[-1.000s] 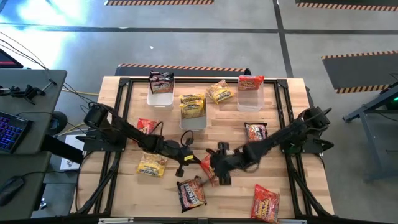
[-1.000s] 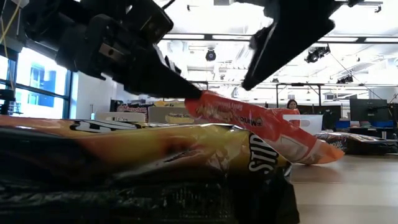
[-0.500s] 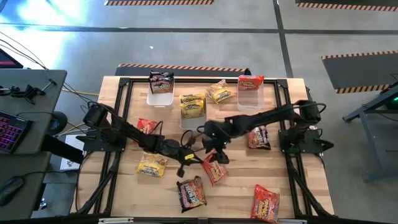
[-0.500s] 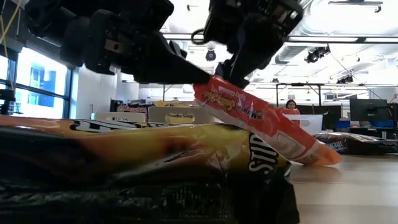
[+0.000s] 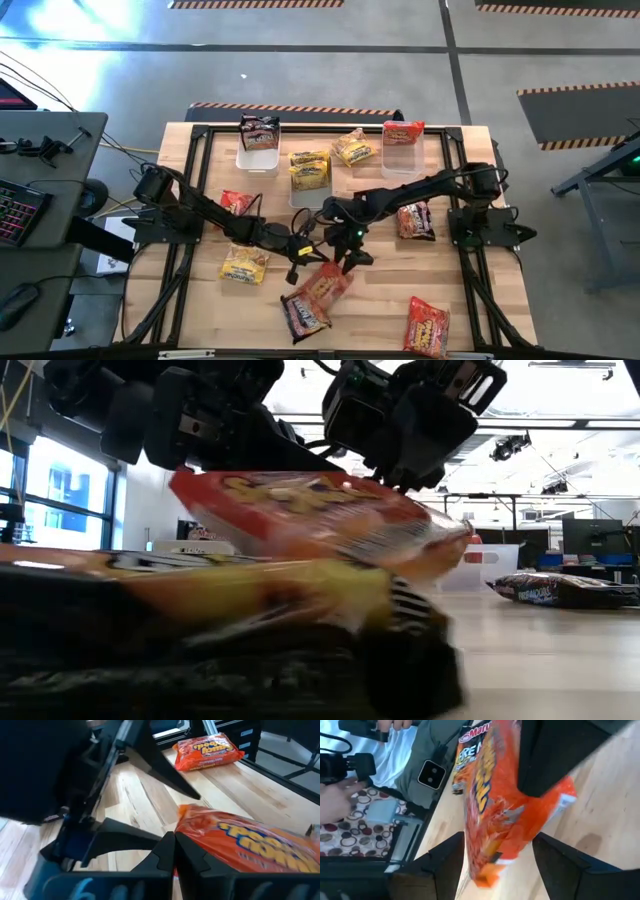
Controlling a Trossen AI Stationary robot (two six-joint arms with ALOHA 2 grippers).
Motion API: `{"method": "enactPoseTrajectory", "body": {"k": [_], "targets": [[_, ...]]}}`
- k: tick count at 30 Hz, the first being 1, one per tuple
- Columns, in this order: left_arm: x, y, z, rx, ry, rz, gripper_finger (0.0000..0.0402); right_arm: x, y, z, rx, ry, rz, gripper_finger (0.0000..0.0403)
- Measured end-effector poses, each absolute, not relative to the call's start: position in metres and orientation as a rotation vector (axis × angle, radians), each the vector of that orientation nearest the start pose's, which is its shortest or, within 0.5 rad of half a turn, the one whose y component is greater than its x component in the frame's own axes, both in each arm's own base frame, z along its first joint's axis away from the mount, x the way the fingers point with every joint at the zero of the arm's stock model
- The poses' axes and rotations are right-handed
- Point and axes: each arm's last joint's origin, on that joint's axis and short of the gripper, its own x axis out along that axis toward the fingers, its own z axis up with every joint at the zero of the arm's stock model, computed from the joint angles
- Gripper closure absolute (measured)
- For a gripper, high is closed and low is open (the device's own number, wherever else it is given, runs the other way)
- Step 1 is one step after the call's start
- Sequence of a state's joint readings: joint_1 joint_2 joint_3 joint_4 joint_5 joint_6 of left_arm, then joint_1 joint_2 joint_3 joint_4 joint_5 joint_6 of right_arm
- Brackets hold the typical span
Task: Sort Maruchan noodles
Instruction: Put the bottom left orange noodle pack into the transparent bin
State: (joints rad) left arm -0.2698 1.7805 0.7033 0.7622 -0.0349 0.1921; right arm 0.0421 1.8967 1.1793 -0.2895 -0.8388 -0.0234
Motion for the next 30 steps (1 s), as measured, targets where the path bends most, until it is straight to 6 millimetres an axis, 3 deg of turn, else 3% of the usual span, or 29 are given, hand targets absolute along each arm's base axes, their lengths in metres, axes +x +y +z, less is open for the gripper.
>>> {"method": "enactPoseTrajectory", "body": {"k": [9,16,30], "targets": [[0.324,-0.088,0.144,0.23,0.29,-0.258,0.0401,0.382,0.05,0.166,0.477,0.952,0.673,0.02],[0.322,-0.09,0.151,0.239,0.272,-0.26,0.0401,0.386,0.063,0.166,0.433,0.925,0.568,0.02],[0.317,-0.102,0.157,0.263,0.261,-0.301,0.0401,0.391,0.07,0.167,0.293,0.815,0.631,0.02]]}}
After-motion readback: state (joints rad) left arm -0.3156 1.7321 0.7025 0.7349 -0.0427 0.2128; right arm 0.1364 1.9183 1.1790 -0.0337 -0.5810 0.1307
